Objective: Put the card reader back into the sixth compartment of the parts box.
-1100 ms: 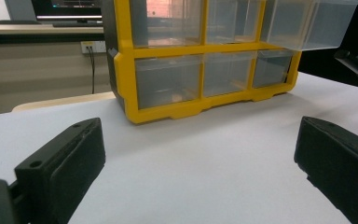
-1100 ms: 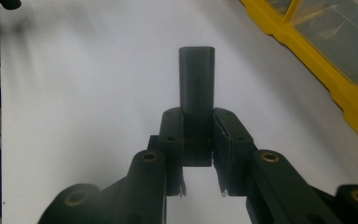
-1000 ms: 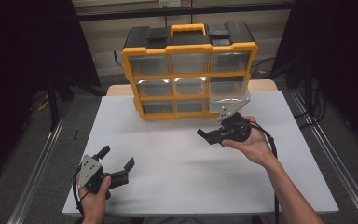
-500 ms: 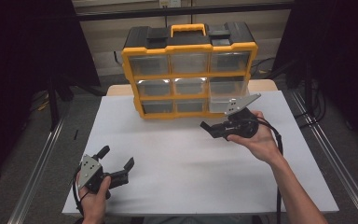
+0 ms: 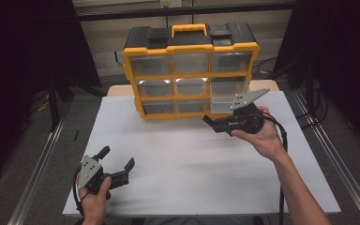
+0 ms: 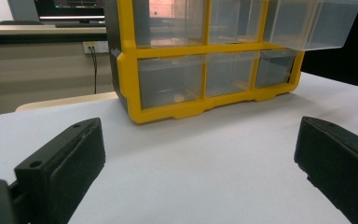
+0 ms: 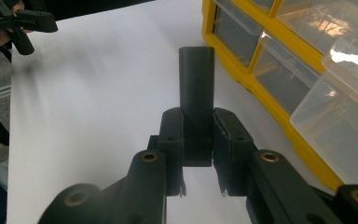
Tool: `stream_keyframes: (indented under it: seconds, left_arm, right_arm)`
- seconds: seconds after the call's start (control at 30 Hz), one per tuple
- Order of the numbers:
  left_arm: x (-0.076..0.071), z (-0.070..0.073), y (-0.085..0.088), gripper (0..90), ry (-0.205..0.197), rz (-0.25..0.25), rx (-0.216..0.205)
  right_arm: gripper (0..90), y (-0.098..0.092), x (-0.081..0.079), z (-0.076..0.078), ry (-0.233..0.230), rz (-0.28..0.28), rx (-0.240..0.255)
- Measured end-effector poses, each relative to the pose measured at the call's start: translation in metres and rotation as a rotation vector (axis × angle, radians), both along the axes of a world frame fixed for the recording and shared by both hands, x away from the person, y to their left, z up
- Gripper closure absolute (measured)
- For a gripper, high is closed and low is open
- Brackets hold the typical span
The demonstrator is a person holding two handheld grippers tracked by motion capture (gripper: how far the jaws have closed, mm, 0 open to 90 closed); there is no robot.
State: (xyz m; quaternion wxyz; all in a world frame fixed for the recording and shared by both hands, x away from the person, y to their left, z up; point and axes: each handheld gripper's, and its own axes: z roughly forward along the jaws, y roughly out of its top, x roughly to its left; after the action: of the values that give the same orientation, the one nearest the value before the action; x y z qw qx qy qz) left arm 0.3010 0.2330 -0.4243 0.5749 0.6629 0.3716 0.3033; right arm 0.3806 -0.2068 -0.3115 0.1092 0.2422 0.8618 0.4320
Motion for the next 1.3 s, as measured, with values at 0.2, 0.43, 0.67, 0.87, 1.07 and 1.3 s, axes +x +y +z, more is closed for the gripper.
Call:
stream_keyframes:
  seconds: [0.2,0.43,0.67,0.87,1.07,1.3]
  left_arm:
    - [0.001,0.000,-0.001,1.9,0.000,0.001,0.009]
    - [0.000,0.000,-0.001,1.9,0.002,0.006,0.002]
    - [0.001,-0.001,0.000,1.9,0.003,0.007,0.000]
    - [0.001,-0.001,-0.001,1.9,0.003,0.002,0.005]
    - [0.001,0.000,0.000,1.9,0.003,0.004,0.004]
    - [0.001,0.000,0.000,1.9,0.003,0.002,0.003]
  right_arm:
    - [74.1,-0.004,0.000,0.009,-0.016,-0.010,-0.004]
    - [74.0,-0.008,0.006,0.027,-0.035,-0.030,-0.005]
    - [74.1,-0.011,0.014,0.035,-0.061,-0.059,-0.011]
    - [74.1,-0.016,0.019,0.043,-0.061,-0.084,-0.024]
    - [74.1,-0.021,0.023,0.050,-0.057,-0.110,-0.037]
    - [74.1,-0.025,0.026,0.057,-0.061,-0.128,-0.060]
